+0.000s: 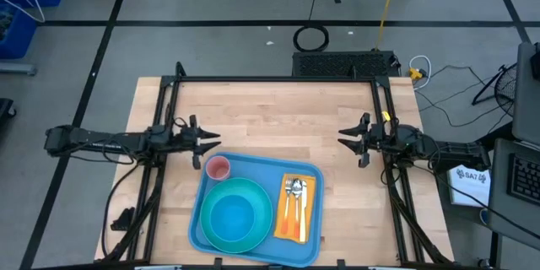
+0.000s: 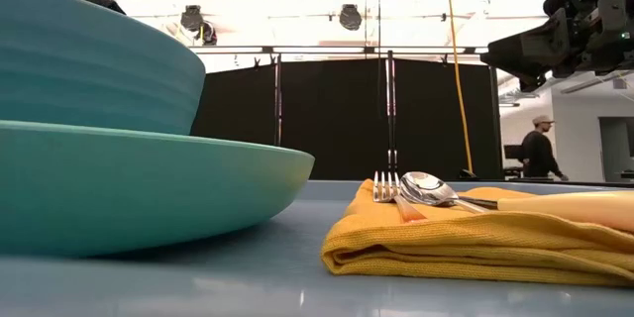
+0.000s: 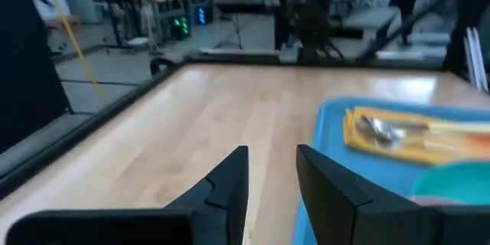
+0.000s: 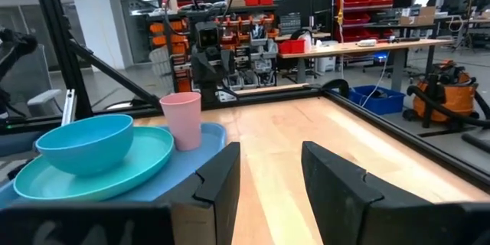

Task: Set up tray
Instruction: Return to Home Position

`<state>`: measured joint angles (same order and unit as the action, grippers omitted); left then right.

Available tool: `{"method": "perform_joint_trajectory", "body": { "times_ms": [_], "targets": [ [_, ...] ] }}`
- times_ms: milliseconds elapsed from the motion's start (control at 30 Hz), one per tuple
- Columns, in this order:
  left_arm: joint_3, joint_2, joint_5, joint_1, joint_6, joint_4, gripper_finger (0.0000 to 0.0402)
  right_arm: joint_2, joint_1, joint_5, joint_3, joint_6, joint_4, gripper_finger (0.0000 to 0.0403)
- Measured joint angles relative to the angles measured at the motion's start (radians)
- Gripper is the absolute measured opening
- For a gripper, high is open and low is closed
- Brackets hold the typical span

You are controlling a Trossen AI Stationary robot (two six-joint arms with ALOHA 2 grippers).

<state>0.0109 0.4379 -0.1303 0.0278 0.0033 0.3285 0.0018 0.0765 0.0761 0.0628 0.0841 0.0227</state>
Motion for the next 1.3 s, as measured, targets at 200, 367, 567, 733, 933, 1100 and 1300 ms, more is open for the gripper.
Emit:
{"method": "perform_joint_trajectory", "body": {
  "times_ms": [200, 367, 567, 733, 933, 1100, 1300],
  "targets": [
    [0.000, -0.049, -0.029, -0.018, 0.044, 0.107, 0.0118, 0.000, 0.000, -0.001, -0.001, 0.010, 0.004, 0.0130],
    [0.000, -0.103, -0.050, -0.018, 0.004, -0.009, 0.0118, 0.000, 0.000, -0.003, -0.001, 0.017, 0.003, 0.0130],
    [0.000, -0.150, -0.054, -0.018, -0.006, -0.059, 0.0118, 0.000, 0.000, -0.003, -0.002, 0.014, 0.002, 0.0130],
    [0.000, -0.177, -0.055, -0.018, -0.025, -0.151, 0.0118, 0.000, 0.000, -0.005, -0.002, 0.003, -0.012, 0.0130],
    [0.000, -0.177, -0.046, -0.018, -0.009, -0.138, 0.0118, 0.000, 0.000, -0.032, -0.002, 0.004, 0.017, 0.0130],
    [0.000, -0.176, -0.046, -0.018, 0.009, -0.144, 0.0118, 0.004, 0.000, -0.029, -0.003, 0.108, 0.018, 0.0130],
    [0.000, -0.176, -0.046, -0.018, 0.015, -0.144, 0.0118, 0.005, 0.000, -0.028, -0.003, 0.140, 0.019, 0.0130]
  ]
}}
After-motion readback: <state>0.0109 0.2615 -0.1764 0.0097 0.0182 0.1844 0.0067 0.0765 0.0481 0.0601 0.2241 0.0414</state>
